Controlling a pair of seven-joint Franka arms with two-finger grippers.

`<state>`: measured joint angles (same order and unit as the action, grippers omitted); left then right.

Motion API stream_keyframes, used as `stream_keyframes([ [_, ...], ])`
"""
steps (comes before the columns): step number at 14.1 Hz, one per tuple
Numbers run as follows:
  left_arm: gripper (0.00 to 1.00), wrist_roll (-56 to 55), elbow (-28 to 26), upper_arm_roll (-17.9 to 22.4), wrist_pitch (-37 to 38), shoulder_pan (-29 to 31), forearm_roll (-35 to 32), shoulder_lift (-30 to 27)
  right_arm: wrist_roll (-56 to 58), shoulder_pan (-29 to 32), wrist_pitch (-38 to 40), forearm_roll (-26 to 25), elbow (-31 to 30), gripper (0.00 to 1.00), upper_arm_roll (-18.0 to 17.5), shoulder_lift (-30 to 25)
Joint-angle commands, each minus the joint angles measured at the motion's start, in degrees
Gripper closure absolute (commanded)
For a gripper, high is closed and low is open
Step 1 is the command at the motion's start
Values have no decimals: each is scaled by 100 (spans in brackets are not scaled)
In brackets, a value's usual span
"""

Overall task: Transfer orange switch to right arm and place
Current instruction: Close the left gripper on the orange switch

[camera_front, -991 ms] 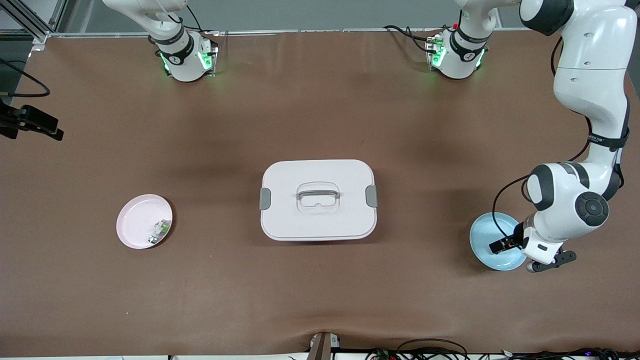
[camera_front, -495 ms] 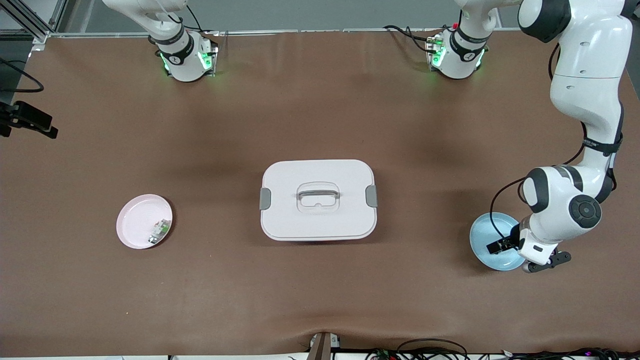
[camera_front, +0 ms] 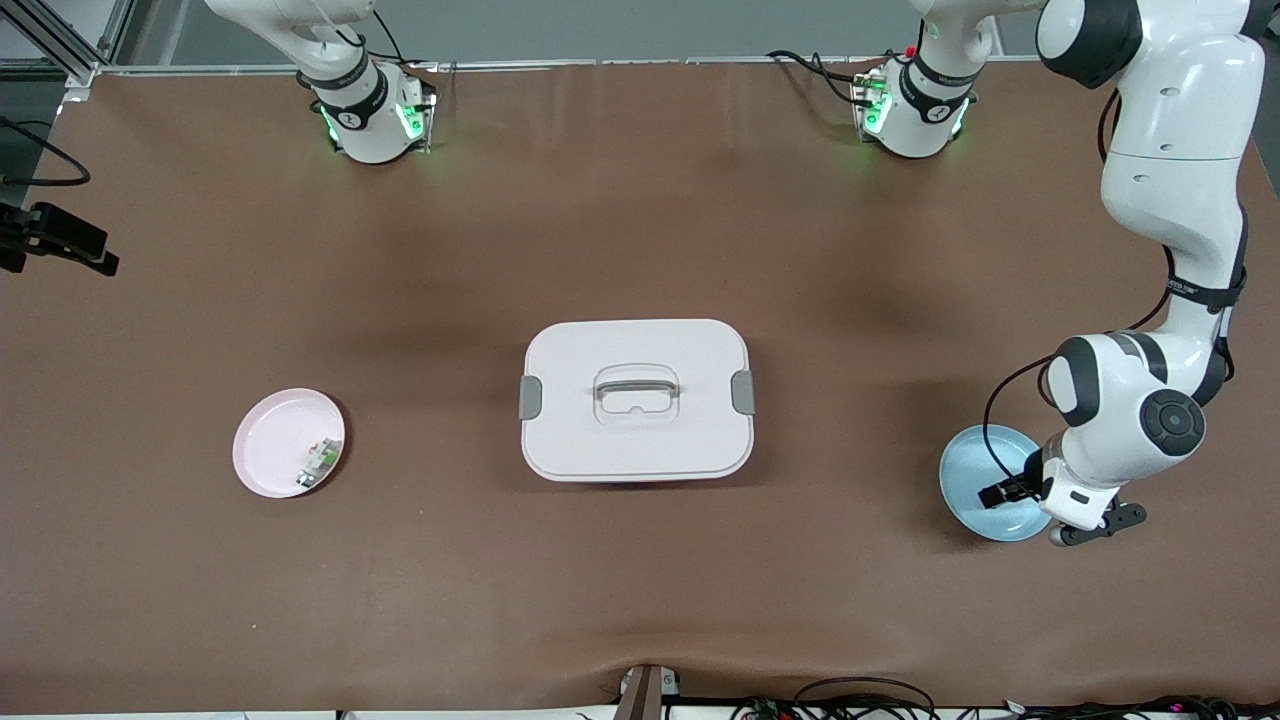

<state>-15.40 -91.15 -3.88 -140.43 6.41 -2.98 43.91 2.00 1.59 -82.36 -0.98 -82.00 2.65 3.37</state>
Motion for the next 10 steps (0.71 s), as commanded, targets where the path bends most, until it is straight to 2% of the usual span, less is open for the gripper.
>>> stream_keyframes([
  [1, 60, 37, 124, 28, -63, -9, 8, 83, 29, -36, 54, -17, 96, 0, 33, 15],
  [3, 88, 11, 89, 19, -37, -9, -1, 13, 29, -45, 63, -17, 79, 0, 33, 15],
  [4, 98, 28, 89, 19, -20, -9, -1, -13, 29, -45, 54, -25, 96, 0, 42, 15],
  [7, 100, 2, 62, -25, 374, -9, -1, -346, 29, -36, 63, -17, 88, 0, 33, 15],
  [10, 100, -121, 62, -244, 1252, -35, 69, -908, 29, -45, 71, -17, 70, 0, 33, 15],
])
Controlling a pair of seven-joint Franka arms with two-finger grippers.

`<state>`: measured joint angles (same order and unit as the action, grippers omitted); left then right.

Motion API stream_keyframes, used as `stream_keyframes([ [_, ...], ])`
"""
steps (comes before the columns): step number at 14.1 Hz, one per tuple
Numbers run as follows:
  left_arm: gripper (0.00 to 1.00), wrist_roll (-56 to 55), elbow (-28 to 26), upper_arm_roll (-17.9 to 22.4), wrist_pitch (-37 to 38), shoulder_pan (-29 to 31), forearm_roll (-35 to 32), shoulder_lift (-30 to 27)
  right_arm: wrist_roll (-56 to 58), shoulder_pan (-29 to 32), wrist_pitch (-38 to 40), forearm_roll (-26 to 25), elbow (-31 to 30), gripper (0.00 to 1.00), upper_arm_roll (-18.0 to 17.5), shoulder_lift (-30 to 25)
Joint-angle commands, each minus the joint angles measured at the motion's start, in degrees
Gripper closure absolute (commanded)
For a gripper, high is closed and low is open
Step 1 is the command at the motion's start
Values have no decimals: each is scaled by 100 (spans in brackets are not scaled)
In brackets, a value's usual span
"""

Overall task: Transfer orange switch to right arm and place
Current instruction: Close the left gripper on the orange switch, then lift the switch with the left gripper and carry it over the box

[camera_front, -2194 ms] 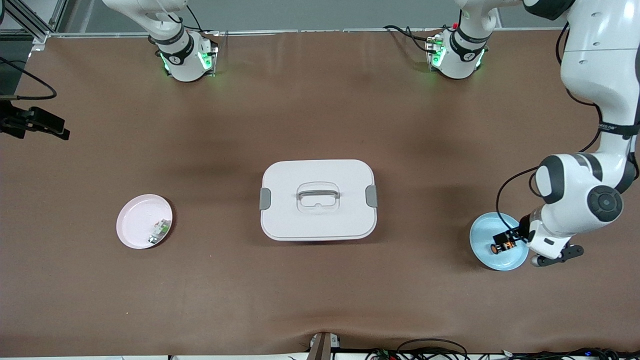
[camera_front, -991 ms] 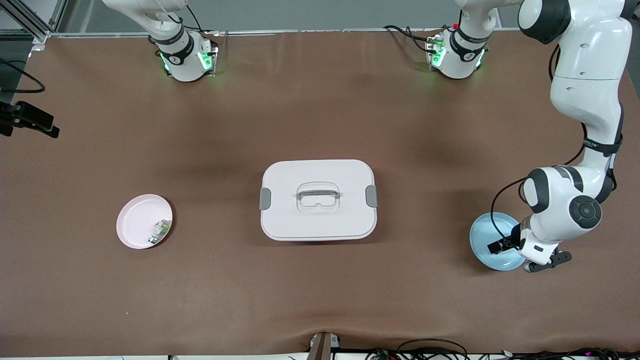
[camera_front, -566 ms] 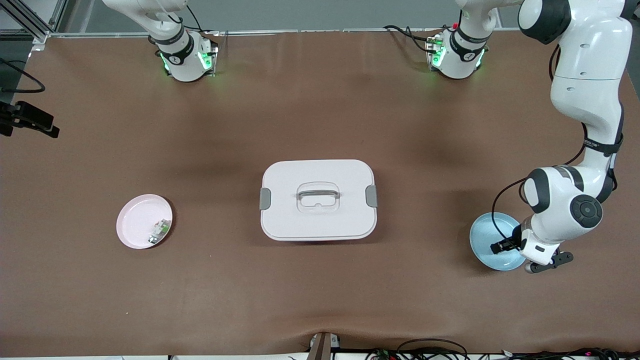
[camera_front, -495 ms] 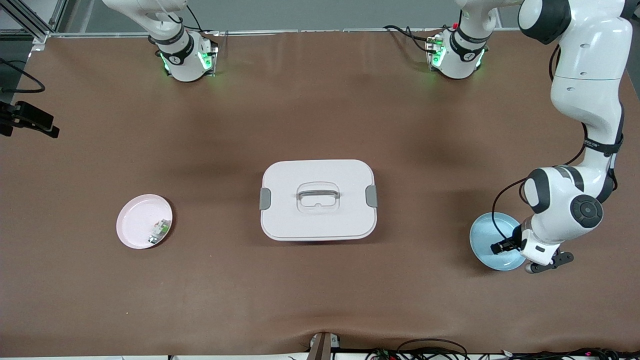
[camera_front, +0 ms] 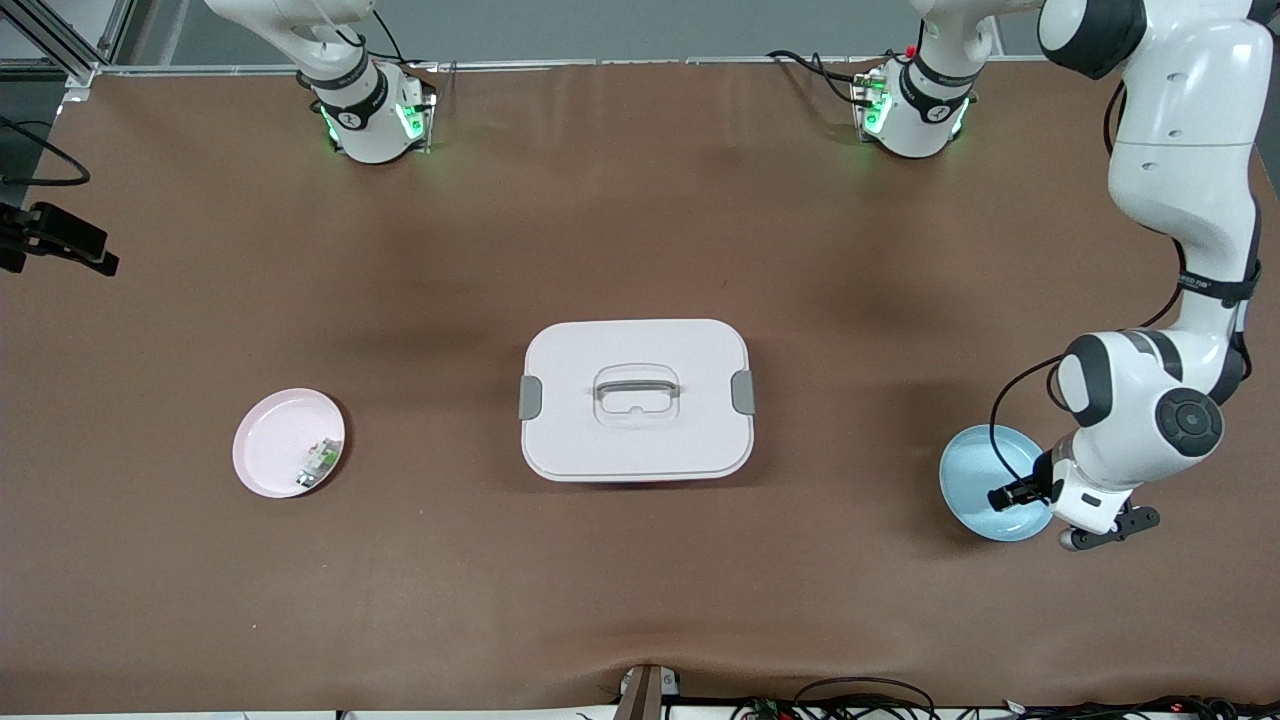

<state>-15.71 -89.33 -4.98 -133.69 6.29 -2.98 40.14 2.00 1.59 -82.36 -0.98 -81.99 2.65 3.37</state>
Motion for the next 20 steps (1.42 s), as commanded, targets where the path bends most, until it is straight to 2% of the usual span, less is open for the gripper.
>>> stream_keyframes([
  [1, 100, -125, -111, -248, 886, -23, 69, -743, 29, -45, 70, -17, 61, 0, 33, 14],
  [5, 100, -502, -67, -626, 1784, -14, 96, -1332, 29, -45, 79, -17, 43, 0, 33, 23],
  [9, 100, -1441, -15, -1346, 2312, 21, 226, -1728, 37, -62, 79, -17, 60, 0, 33, 94],
  [13, 100, -2337, 547, -1882, 2927, -5, 692, -1755, 29, -54, 70, -17, 78, 0, 33, 94],
  [18, 100, -4216, 653, -2647, 2937, -40, 1430, -1747, 2, -176, 18, -17, 87, 0, 25, 172],
  [20, 100, -4947, 916, -2894, 2937, -84, 1878, -1633, -6, -325, 18, -78, 87, 0, 25, 278],
])
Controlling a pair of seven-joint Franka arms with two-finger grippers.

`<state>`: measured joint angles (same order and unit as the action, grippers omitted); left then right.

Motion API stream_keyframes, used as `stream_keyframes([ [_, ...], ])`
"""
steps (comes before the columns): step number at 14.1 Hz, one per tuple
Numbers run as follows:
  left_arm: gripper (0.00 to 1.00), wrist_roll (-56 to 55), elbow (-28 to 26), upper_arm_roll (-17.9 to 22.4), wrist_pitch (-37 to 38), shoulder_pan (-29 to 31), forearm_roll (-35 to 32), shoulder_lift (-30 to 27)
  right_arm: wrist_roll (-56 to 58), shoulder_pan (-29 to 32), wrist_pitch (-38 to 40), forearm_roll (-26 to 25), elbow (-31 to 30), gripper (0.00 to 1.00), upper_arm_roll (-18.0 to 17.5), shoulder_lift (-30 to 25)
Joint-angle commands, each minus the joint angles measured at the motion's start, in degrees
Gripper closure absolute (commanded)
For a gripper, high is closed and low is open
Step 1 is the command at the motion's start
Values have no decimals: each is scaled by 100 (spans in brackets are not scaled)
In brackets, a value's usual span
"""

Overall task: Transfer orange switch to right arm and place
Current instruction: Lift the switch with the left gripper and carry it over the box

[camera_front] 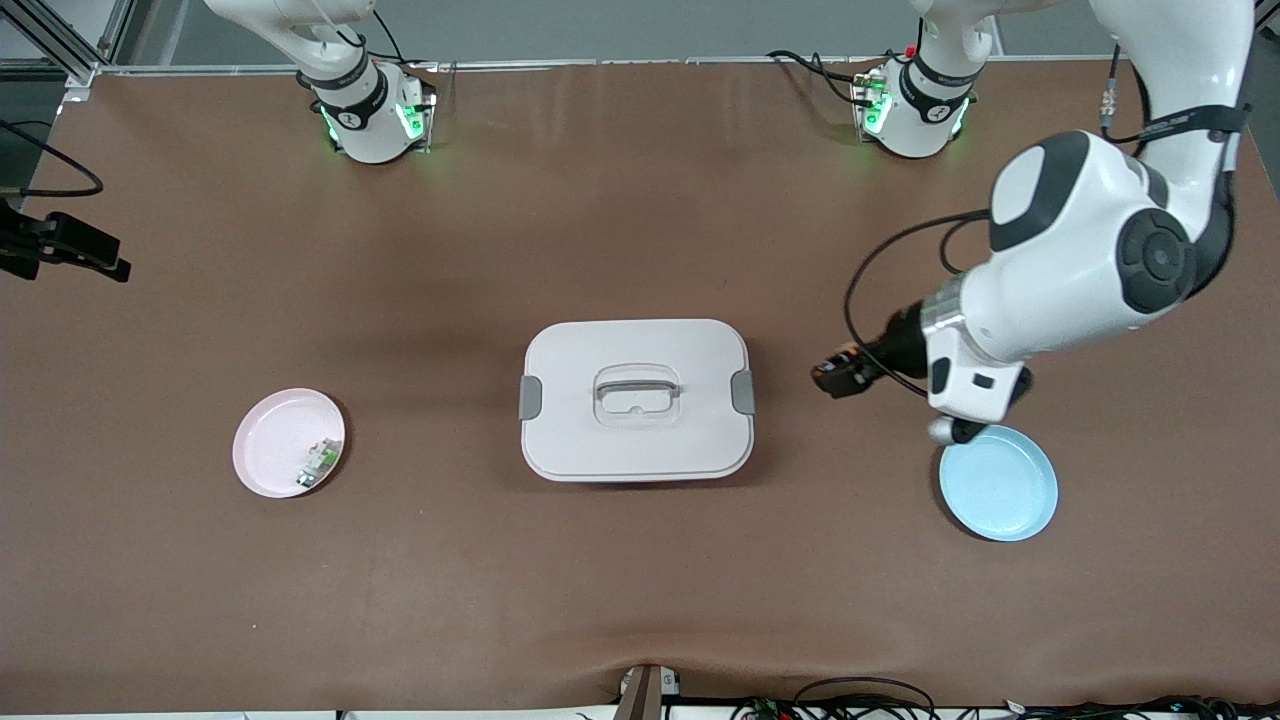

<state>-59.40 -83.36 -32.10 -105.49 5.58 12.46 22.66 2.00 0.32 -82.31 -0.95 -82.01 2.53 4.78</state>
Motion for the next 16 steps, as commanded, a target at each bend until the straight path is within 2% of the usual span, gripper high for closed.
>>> stream_keyframes([
  [1, 100, -894, 408, -226, 108, -117, 518, 186, -15, -243, 14, -90, 89, 0, 37, 164],
  [7, 100, -2820, 663, -226, -155, -662, 1362, 371, -59, -577, 162, -90, 19, 0, 37, 182],
  [11, 100, -3541, 663, -226, -480, -847, 2023, 450, -77, -849, 365, -11, 19, 0, 28, 261],
  [12, 100, -3700, 663, -235, -542, -908, 2032, 450, -120, -902, 348, 137, 10, 0, 28, 261],
  [16, 100, -4507, 663, -226, -1095, -1225, 2032, 537, -919, -929, 313, 1471, -253, 0, 37, 235],
])
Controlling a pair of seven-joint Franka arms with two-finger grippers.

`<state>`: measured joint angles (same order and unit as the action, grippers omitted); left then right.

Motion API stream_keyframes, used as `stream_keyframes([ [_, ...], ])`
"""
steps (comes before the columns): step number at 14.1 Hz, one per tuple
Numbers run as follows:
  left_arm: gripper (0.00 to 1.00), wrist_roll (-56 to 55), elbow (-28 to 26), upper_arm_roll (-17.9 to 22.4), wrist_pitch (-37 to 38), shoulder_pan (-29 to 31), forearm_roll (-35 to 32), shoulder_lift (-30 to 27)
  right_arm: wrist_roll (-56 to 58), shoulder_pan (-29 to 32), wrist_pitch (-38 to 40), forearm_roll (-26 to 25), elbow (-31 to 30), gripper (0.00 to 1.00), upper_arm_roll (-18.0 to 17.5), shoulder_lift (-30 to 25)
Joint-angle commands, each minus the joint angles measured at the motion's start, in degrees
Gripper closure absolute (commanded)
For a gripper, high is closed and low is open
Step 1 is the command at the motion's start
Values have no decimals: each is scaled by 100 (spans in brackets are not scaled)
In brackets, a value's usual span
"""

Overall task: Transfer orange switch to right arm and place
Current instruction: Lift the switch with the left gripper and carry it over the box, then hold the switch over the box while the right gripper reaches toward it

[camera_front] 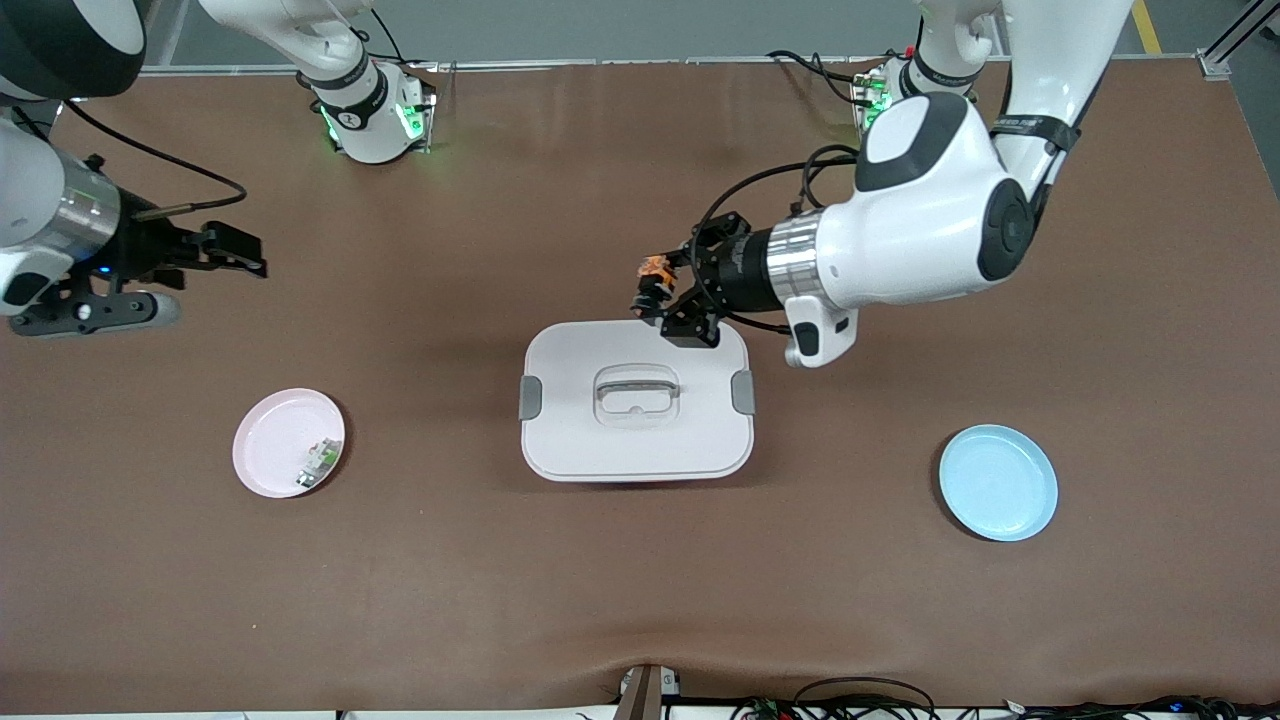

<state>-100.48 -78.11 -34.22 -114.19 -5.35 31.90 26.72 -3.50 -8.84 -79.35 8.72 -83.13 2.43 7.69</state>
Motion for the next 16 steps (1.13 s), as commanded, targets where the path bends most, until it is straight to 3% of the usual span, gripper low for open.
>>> stream_keyframes([
  [1, 100, -602, 146, -14, -331, -185, 89, 140, -509, -13, -36, 743, -229, 0, 47, -75],
  [5, 100, -902, 147, -14, -525, -353, 89, 175, -949, 22, -404, 1859, -694, 0, 47, -311],
  [10, 100, -1052, 138, 21, -998, -555, 54, 271, -1732, -162, -1406, 2755, -1591, 0, 29, -865],
  [14, 100, -1035, 147, 38, -1219, -695, 10, 412, -2179, -434, -1925, 3179, -1794, 0, 20, -1033],
  [16, 100, -1035, 138, 152, -1342, -835, 1, 482, -2496, -863, -2398, 3233, -1795, 0, 20, -1042],
])
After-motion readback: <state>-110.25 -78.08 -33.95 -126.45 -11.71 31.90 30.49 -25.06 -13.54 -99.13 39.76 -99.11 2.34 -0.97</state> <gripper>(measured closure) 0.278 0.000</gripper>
